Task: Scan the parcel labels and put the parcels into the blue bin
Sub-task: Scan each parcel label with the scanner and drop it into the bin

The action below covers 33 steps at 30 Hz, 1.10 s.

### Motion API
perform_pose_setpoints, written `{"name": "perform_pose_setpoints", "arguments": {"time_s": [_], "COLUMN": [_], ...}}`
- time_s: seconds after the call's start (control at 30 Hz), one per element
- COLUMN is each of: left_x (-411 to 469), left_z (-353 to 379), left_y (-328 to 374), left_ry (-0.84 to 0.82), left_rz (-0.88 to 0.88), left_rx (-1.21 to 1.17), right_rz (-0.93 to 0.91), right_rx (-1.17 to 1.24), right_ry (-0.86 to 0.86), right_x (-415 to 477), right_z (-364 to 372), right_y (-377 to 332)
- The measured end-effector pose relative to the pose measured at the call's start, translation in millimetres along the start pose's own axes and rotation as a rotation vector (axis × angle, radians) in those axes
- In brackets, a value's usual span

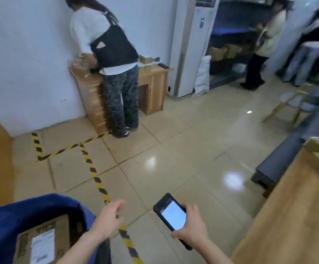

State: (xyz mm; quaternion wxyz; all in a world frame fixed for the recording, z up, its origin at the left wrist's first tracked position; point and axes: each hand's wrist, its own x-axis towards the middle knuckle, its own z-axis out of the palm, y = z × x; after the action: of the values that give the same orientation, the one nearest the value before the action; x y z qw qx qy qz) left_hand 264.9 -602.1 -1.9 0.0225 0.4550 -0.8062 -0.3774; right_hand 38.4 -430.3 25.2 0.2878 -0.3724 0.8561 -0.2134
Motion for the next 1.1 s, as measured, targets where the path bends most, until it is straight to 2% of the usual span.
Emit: {"name": "perform_pose_setpoints", "arguments": {"time_s": [0.33, 0.67, 0.8, 1.1], "left_x": [162.2, 312.4, 333.2, 351.7], "left_z": [76.9, 140.3, 176.8, 258.1], "left_y": [190.2, 337.7, 387.4, 487.9], "left_ry": [-0.288, -0.523, -0.622, -0.73], "left_rz": [0.353, 0.638, 0.734, 0.937], "left_rx": [0.086, 0.164, 0.193, 0.216], "right_rz": [0.318, 0.683, 0.819, 0.926], "right_rx": [0.118, 0.277, 0.293, 0.321], "right_ry": [0.319, 0.613, 0.672, 0.723], "right_x": [26.7, 63.5, 64.0, 74.9], "right_z": [-127.8, -215.4, -227.5, -267.5], "right_y": [109.1, 152.7, 169.2, 232.5]}}
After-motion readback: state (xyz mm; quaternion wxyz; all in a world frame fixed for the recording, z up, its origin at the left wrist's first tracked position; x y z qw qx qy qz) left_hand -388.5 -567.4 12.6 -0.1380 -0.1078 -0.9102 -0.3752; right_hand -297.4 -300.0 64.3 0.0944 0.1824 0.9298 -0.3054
